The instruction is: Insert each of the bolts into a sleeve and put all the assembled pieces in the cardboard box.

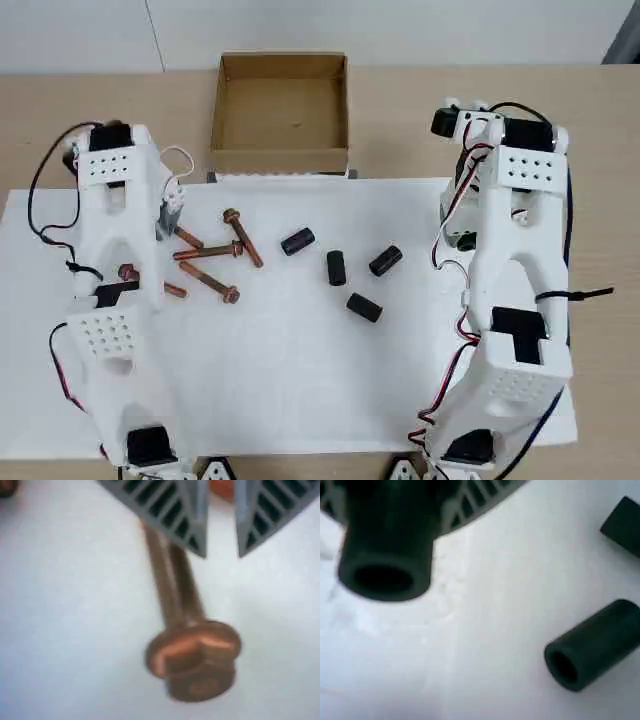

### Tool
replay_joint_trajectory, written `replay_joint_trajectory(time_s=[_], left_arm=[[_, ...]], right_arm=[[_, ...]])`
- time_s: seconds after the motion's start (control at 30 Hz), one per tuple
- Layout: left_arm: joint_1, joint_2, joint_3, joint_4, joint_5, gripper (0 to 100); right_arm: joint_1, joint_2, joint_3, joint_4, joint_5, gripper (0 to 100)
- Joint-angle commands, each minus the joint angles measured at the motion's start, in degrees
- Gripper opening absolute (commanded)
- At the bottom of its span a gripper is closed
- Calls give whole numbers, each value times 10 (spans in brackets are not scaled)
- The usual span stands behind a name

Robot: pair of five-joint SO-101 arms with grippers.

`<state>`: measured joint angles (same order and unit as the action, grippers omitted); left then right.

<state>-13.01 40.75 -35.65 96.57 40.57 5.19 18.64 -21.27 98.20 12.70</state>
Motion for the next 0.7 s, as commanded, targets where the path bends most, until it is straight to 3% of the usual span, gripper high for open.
replay_joint_trajectory(time_s=[0.0, 0.67], left_arm=[[-2, -25, -54, 6, -4, 77], [-4, 127, -154, 3, -25, 81]], right_arm=[[3, -41, -4, 9, -4, 4], [3, -41, -4, 10, -4, 4]])
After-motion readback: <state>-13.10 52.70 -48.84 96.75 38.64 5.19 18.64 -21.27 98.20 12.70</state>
